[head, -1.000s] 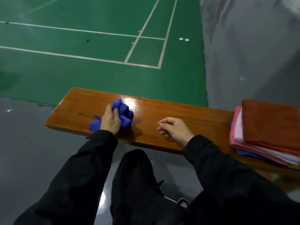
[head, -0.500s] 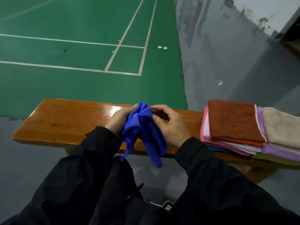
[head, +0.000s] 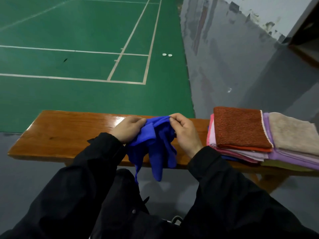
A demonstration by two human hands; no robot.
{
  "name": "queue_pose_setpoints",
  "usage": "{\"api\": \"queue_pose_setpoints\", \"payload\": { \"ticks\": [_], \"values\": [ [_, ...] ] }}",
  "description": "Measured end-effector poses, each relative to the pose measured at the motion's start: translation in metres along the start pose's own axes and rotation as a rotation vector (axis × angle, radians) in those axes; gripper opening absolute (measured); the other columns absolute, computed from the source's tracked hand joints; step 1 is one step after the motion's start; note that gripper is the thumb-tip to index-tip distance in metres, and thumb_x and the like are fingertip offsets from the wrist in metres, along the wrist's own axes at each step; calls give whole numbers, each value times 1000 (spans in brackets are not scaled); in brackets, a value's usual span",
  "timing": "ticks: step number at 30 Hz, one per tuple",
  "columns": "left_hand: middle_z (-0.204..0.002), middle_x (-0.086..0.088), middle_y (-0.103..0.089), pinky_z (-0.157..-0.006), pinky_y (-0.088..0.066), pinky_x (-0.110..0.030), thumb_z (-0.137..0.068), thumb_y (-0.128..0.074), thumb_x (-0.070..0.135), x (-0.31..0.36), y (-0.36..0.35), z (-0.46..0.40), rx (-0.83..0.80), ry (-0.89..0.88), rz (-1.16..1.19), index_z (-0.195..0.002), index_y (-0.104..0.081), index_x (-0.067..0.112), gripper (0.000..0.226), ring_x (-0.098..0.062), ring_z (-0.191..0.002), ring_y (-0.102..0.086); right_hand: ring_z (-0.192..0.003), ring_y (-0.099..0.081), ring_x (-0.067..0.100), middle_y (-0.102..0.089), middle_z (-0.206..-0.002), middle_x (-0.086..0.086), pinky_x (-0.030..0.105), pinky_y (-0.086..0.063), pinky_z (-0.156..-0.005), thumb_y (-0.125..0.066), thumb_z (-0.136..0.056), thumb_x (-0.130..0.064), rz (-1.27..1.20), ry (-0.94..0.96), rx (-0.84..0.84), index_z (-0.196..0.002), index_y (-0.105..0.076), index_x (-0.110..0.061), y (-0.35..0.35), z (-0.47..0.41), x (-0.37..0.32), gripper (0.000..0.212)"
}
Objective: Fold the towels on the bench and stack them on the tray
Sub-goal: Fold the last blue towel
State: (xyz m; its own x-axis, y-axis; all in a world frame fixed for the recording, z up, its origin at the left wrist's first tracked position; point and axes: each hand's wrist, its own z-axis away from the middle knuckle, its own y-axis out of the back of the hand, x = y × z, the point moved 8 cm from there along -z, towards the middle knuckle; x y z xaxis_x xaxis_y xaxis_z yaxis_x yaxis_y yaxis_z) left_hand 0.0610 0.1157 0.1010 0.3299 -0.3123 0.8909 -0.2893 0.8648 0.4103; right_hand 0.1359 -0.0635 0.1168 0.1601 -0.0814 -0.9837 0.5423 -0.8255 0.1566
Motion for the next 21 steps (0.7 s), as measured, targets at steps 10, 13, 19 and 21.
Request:
{"api": "queue_pose_setpoints", "payload": {
  "ticks": [10, 13, 19, 21],
  "values": [
    [-102, 12, -69, -81, -54, -25, -87, -66, 50, 50, -29, 44, 174, -459, -136, -122, -59, 23, 45, -4, -93, -66, -85, -57, 31, -63, -88, 18, 54, -48, -85, -51, -105, -19, -337, -213, -50, -86, -68, -14, -18, -5, -19, 26],
    [-82, 9, -67, -68, -51, -35, -92, -56, 28, 51, -24, 41, 258, -530, -221, -101, -64, 20, 14, -7, -72, -60, -80, -61, 29, -65, -90, 19, 39, -53, -77, -66, -99, -18, -333, -195, -149, -101, -63, -3, -11, -6, -33, 15],
    [-96, 4, -70, -78, -53, -31, -98, -42, 9, 51, 14, 31, 396, -402, -187, -113, -66, 17, 30, -14, -86, -65, -87, -64, 22, -69, -96, 5, 36, -52, -80, -64, -86, 2, 416, -147, -425, -100, -60, -21, 18, -14, -41, 28],
    [-101, 0, -70, -82, -53, -34, -100, -42, 5, 55, 24, 26, 376, -397, -257, -115, -65, 15, 30, -21, -93, -65, -92, -64, 21, -68, -100, 0, 31, -50, -77, -57, -89, -3, 631, -111, -382, -102, -62, -21, 35, -22, -48, 23]
  ]
}}
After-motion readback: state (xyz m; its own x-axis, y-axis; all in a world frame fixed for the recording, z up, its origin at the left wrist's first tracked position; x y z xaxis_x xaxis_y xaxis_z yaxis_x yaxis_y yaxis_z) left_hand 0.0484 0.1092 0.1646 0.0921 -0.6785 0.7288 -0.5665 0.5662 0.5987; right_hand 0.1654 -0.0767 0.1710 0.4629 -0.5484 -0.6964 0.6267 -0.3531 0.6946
